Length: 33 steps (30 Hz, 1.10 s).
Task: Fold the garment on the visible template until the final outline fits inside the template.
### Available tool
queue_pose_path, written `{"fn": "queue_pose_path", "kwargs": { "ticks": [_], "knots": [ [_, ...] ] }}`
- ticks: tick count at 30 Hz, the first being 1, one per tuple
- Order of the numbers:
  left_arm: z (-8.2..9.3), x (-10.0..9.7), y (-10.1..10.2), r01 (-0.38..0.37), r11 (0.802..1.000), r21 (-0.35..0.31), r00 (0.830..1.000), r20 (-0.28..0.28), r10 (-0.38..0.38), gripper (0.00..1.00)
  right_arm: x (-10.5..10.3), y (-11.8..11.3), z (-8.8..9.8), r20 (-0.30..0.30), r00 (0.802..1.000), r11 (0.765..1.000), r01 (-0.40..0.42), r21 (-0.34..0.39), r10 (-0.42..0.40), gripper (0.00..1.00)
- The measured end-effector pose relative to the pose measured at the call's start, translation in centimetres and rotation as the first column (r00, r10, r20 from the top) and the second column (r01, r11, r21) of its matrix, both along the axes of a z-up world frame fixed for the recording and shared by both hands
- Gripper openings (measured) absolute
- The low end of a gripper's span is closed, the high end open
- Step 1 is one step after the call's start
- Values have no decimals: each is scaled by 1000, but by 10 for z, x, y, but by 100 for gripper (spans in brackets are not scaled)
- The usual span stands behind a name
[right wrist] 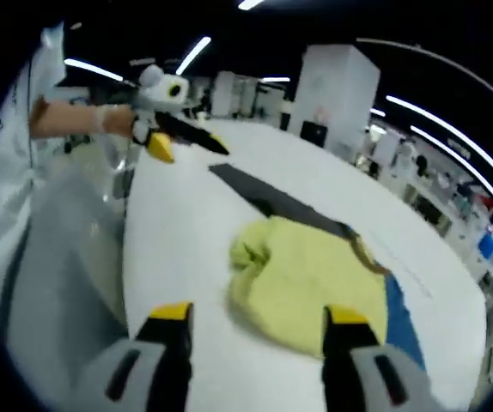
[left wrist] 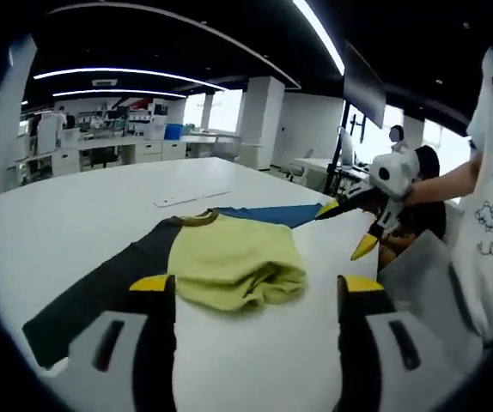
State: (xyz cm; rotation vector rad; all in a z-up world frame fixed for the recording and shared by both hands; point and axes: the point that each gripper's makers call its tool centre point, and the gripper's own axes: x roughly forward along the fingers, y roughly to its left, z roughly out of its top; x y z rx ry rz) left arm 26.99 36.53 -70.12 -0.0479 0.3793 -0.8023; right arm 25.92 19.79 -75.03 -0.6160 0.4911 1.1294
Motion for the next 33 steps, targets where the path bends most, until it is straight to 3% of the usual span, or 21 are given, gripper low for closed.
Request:
{"fn": "queue_pose_path", "kwargs": {
  "ticks": [2, 5, 7, 8, 11, 15, 19, 25, 29, 33],
  "knots": [
    [0, -1, -1, 2, 1000, -7, 1000, 0, -2, 73, 0, 7, -5, 63, 996, 997, -58, -58, 61, 53],
    [0, -5, -7, 6, 1000, -14, 1000, -5, -6, 73, -5, 17, -19, 92, 986, 982, -126, -137, 139, 44],
    [1, -7, -11, 5, 1000, -24, 1000, -7, -5, 72, -6, 20, -30, 112, 976, 964, -160, -213, 187, 37],
    [0, -8, -12, 2, 1000, -31, 1000, -8, -3, 72, -1, 20, -36, 158, 965, 948, -161, -273, 209, 33],
    [-5, -12, -14, -6, 999, -39, 1000, -26, 5, 72, -2, 25, -48, 201, 935, 913, -209, -350, 291, 16],
    [-14, -22, -17, -8, 999, -44, 999, -53, 6, 72, 1, 34, -57, 233, 923, 902, -205, -379, 307, 22],
    [-19, -29, -15, -20, 998, -58, 997, -77, 15, 72, 18, 35, -65, 269, 918, 895, -164, -415, 292, 18],
    [-23, -31, -9, -43, 997, -71, 995, -95, 36, 71, 30, 36, -70, 254, 933, 903, -136, -407, 255, 11],
    [-22, -30, -6, -51, 996, -78, 994, -96, 44, 70, 31, 36, -66, 237, 943, 914, -129, -385, 233, 0],
    [-22, -28, -5, -54, 995, -83, 994, -96, 45, 69, 31, 34, -60, 211, 959, 933, -109, -342, 190, 0]
  ]
}}
